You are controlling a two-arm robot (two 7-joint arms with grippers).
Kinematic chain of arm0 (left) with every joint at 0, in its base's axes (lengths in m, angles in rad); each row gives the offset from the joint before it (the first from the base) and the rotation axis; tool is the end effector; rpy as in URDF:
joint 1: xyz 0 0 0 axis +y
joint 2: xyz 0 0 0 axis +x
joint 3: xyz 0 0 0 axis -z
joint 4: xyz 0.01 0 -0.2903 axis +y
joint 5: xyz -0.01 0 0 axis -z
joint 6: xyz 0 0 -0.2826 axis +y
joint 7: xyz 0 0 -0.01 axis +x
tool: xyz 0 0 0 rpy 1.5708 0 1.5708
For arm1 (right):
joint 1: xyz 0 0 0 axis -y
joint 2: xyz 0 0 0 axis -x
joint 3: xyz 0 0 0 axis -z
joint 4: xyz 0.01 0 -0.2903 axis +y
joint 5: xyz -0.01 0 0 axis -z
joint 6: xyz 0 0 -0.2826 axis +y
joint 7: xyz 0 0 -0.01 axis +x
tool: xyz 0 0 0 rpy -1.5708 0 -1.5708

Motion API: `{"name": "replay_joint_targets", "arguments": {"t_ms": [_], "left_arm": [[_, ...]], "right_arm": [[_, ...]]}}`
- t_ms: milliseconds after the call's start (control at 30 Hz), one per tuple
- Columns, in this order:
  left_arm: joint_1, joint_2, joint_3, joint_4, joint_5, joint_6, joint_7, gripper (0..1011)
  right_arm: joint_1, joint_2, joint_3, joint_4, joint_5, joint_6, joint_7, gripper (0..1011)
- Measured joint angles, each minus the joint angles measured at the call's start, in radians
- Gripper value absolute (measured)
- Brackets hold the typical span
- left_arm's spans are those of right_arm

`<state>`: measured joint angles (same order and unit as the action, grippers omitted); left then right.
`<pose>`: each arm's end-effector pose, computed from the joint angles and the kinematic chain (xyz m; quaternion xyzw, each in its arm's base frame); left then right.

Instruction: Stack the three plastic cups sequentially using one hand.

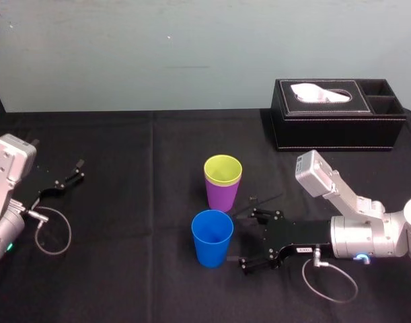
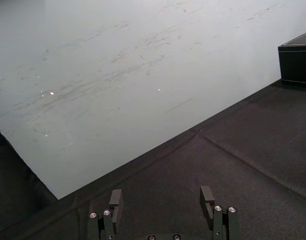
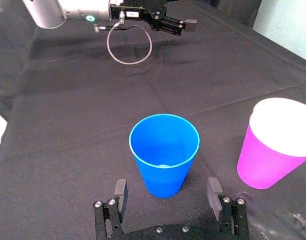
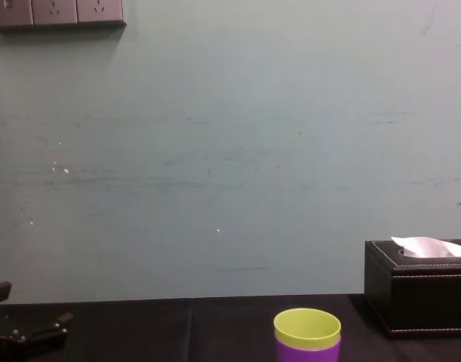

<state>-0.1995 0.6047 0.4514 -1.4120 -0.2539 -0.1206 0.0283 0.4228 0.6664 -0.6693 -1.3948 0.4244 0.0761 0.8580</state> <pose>0.3334 0.0898 -0.2975 0.1415 -0.1325 0.5799 0.7913 0.3719 -0.0730 -0.2609 -0.2106 0.0033 -0.1523 0.9656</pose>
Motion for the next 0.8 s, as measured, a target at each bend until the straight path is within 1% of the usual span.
{"name": "replay_joint_targets", "arguments": {"t_ms": [300,467,600,800], "left_arm": [[0.000,0.000,0.000,0.000,0.000,0.000,0.000,1011],[0.000,0.000,0.000,0.000,0.000,0.000,0.000,1011],[0.000,0.000,0.000,0.000,0.000,0.000,0.000,1011],[0.000,0.000,0.000,0.000,0.000,0.000,0.000,1011]], "right_arm": [[0.011,-0.010,-0.022,-0.003,-0.004,0.002,0.000,1003],[0.016,-0.017,-0.031,-0.017,-0.017,0.009,-0.016,1003],[0.021,-0.027,-0.034,-0.017,-0.021,0.016,-0.027,1003],[0.035,-0.056,-0.036,0.012,-0.012,0.027,-0.035,1003]]}}
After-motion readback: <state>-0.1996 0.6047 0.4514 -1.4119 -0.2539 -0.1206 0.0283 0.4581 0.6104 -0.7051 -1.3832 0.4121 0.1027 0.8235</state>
